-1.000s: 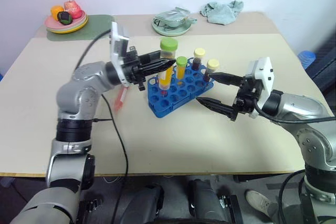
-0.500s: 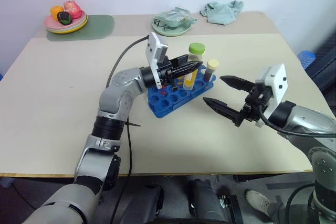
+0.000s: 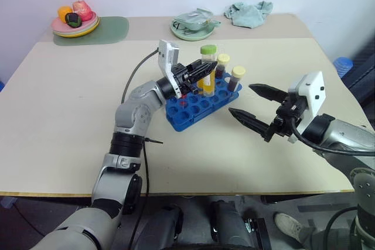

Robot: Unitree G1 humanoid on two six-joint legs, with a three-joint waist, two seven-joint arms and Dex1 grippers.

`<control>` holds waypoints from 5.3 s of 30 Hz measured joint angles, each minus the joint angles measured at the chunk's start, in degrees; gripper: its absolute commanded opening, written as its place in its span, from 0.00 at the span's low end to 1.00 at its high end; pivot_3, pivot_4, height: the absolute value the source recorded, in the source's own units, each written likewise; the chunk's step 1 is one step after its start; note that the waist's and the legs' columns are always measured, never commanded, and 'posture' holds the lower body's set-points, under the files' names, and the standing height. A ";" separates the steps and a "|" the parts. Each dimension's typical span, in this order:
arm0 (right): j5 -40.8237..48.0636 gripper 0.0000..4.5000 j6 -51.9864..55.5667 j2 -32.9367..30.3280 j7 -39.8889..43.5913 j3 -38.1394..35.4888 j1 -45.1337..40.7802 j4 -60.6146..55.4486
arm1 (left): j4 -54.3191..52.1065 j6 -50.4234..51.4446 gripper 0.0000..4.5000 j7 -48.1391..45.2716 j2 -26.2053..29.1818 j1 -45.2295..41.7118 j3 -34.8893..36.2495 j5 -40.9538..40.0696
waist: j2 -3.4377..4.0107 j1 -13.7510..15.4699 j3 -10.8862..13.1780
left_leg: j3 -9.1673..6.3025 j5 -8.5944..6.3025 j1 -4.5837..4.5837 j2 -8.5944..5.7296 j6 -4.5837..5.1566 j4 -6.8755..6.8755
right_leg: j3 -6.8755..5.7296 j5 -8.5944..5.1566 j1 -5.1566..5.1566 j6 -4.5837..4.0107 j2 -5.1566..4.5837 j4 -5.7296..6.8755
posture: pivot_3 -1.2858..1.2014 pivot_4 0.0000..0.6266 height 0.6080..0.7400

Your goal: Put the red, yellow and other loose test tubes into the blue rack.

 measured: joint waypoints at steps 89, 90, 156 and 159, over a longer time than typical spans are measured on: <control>-4.96 0.96 -5.42 0.66 7.32 8.04 -11.98 12.14 | -18.78 -14.62 0.17 6.14 2.44 12.58 -11.50 11.67 | -0.01 -0.06 -0.01 | -0.01 -0.05 0.03 0.00 0.09 -0.01 | -0.03 0.05 0.18 0.08 0.00 -0.27 | 0.52 0.24 1.00; -4.82 0.96 -5.28 0.67 6.98 7.86 -11.94 11.99 | -18.04 -14.97 0.17 6.35 1.91 12.05 -11.71 12.16 | 0.00 -0.07 -0.01 | -0.01 -0.05 0.04 0.00 0.09 -0.01 | -0.03 0.05 0.18 0.08 0.00 -0.27 | 0.52 0.24 1.00; -2.45 0.96 -1.97 1.06 -5.89 -1.40 8.21 -2.40 | 15.82 -30.39 0.17 13.15 -8.44 0.84 -11.31 24.19 | 0.00 0.07 -0.08 | -0.01 -0.09 0.42 0.00 0.16 0.01 | -0.01 0.10 0.64 0.19 0.02 -0.43 | 0.52 0.24 1.00; -2.45 0.96 -1.96 1.06 -6.19 -1.40 8.20 -2.40 | 14.74 -29.10 0.49 12.97 -8.71 1.29 -11.28 23.84 | 0.00 0.08 -0.08 | -0.01 -0.09 0.42 0.00 0.16 0.00 | -0.02 0.10 0.64 0.19 0.02 -0.43 | 0.52 0.24 1.00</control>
